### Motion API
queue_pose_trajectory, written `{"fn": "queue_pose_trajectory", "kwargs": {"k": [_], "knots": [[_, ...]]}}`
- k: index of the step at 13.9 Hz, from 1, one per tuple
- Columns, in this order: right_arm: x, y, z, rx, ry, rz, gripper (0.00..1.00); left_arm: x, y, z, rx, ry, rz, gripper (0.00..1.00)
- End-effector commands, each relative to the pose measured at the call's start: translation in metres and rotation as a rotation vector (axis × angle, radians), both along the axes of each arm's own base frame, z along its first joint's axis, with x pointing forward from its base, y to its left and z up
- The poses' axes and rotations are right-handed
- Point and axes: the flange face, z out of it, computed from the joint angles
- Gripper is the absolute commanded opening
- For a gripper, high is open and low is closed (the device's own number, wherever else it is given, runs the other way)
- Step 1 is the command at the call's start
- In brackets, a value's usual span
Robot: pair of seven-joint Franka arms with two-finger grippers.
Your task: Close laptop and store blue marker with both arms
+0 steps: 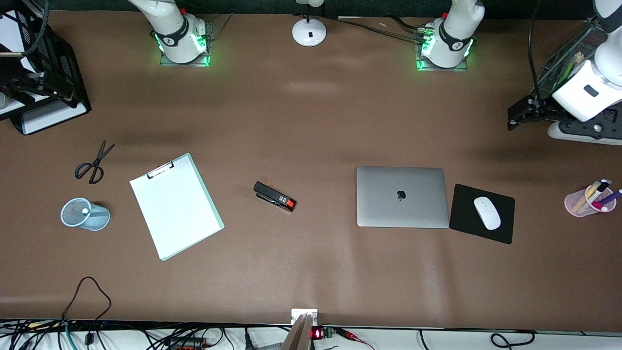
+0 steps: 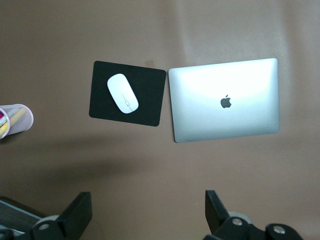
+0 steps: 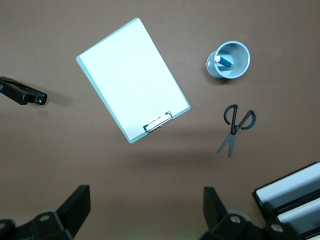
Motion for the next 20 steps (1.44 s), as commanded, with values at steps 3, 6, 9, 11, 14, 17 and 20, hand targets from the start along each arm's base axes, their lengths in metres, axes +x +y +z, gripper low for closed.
{"fn": "queue_pose_trajectory", "kwargs": {"k": [3, 6, 9, 11, 14, 17, 20], "knots": [[-0.003, -0.001, 0.008, -0.016, -0.011, -0.001, 1.00, 0.001, -0.004, 0.004, -0.022, -0.007, 0.002, 1.00], [-0.002, -0.001, 0.010, -0.014, -0.020, -0.002, 1.00, 0.000, -0.011, 0.005, -0.020, -0.008, -0.003, 1.00], [0.001, -0.004, 0.006, -0.005, -0.014, -0.008, 1.00, 0.000, -0.008, 0.006, -0.019, -0.010, 0.000, 1.00], [0.001, -0.004, 0.007, -0.007, -0.018, -0.007, 1.00, 0.001, -0.007, 0.007, -0.018, -0.011, 0.000, 1.00], [0.002, -0.004, 0.006, -0.016, -0.017, -0.010, 1.00, 0.001, -0.012, 0.009, -0.018, -0.011, -0.005, 1.00], [0.004, -0.005, 0.004, -0.015, -0.011, -0.016, 1.00, 0.000, -0.011, 0.007, -0.023, 0.003, -0.001, 1.00], [0.004, -0.005, 0.005, -0.017, -0.016, -0.008, 1.00, 0.001, -0.013, 0.006, -0.019, 0.009, 0.015, 1.00]]}}
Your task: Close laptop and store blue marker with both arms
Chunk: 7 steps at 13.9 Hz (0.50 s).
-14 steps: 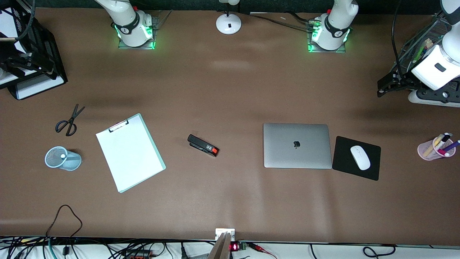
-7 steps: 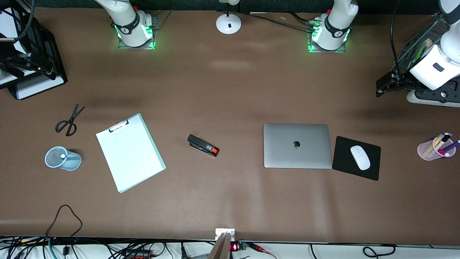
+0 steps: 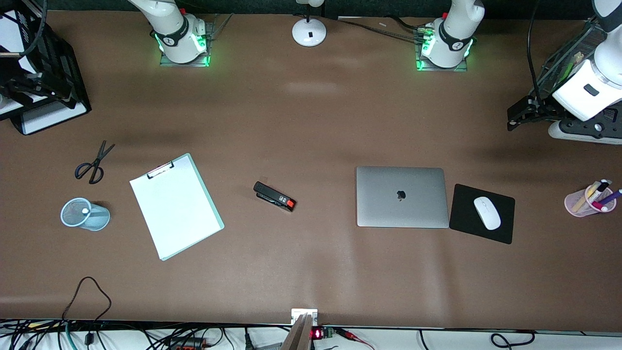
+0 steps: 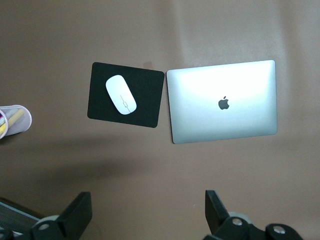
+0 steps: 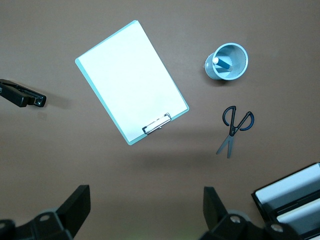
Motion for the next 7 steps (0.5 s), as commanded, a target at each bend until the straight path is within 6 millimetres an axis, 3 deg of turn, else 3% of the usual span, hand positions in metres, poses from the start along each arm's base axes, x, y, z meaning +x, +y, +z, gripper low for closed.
{"fn": "queue_pose_trajectory", "kwargs": {"k": [1, 7], "knots": [[0.0026, -0.0024, 0.0054, -0.015, -0.009, -0.004, 1.00, 0.0018, -0.0011, 0.0048, -0.018, 0.012, 0.026, 1.00], [0.0027, -0.0081, 0.0044, -0.015, -0.006, -0.015, 1.00, 0.0060, 0.0009, 0.0008, -0.020, 0.018, 0.031, 1.00]]}}
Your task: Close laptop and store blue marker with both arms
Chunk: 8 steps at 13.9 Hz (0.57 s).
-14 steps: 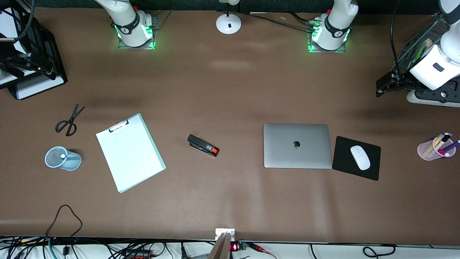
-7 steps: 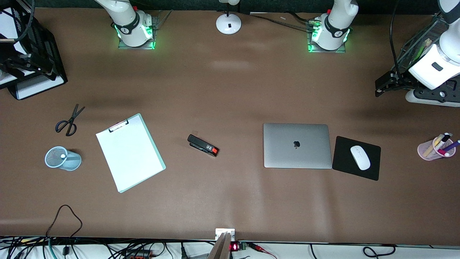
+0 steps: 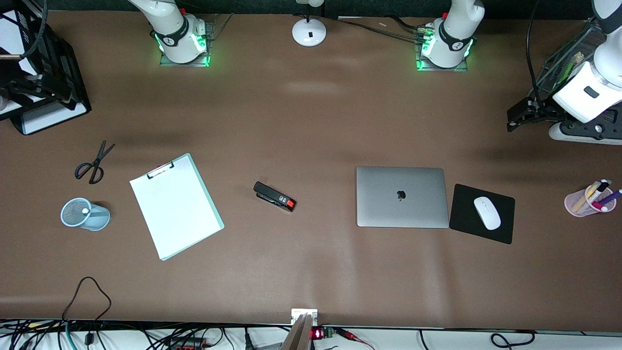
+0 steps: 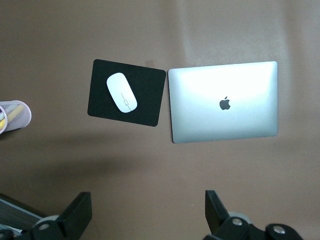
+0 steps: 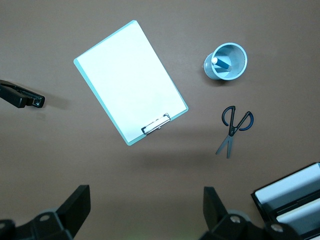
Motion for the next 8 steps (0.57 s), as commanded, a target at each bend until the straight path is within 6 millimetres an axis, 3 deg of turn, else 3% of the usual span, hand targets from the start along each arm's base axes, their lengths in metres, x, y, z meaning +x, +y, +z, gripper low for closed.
{"fn": "queue_pose_trajectory", "kwargs": {"k": [1, 8], "knots": [[0.0017, -0.0046, 0.0060, -0.014, -0.008, -0.008, 1.00, 0.0050, -0.0017, 0.0026, -0.021, 0.011, 0.010, 1.00], [0.0018, -0.0038, 0.0116, -0.014, -0.018, -0.007, 1.00, 0.0053, 0.0048, 0.0070, -0.050, 0.005, 0.027, 1.00]]}}
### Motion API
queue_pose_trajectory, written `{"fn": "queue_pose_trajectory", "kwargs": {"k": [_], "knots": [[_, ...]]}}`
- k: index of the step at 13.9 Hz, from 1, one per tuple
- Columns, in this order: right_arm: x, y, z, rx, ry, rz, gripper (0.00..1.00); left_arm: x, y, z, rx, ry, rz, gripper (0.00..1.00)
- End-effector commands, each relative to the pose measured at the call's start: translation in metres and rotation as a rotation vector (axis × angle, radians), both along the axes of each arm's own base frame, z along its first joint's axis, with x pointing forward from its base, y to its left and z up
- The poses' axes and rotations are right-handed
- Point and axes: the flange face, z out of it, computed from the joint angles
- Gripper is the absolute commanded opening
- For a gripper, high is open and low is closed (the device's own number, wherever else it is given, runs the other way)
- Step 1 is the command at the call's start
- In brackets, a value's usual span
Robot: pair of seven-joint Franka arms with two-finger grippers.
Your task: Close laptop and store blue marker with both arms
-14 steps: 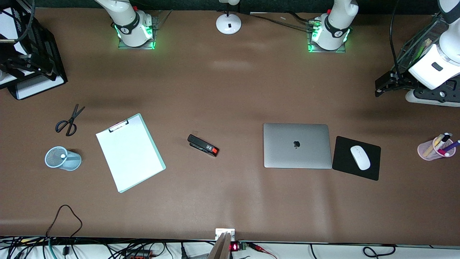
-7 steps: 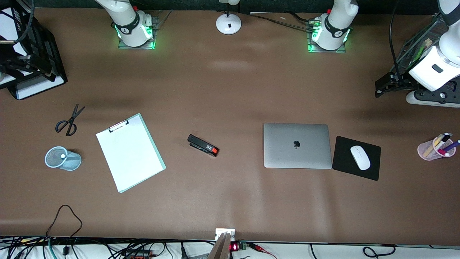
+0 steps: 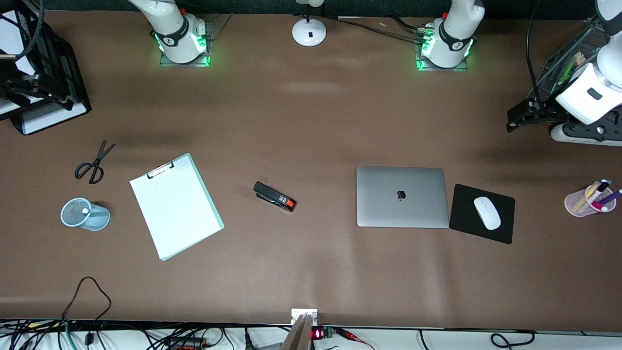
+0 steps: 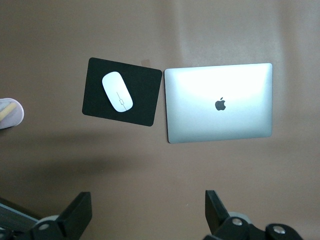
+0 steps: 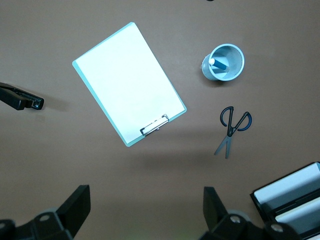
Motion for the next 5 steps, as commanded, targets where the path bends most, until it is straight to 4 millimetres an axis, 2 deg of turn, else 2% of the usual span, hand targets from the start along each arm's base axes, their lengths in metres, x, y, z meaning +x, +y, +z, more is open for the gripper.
{"fn": "queue_pose_trajectory", "kwargs": {"k": [1, 5], "knots": [[0.0020, -0.0012, 0.0060, -0.014, -0.006, -0.002, 1.00, 0.0046, 0.0003, 0.0069, -0.022, 0.002, 0.010, 1.00], [0.0042, -0.0011, 0.0037, -0.014, -0.005, -0.007, 1.00, 0.0047, 0.0013, 0.0069, -0.013, 0.001, 0.002, 1.00]]}}
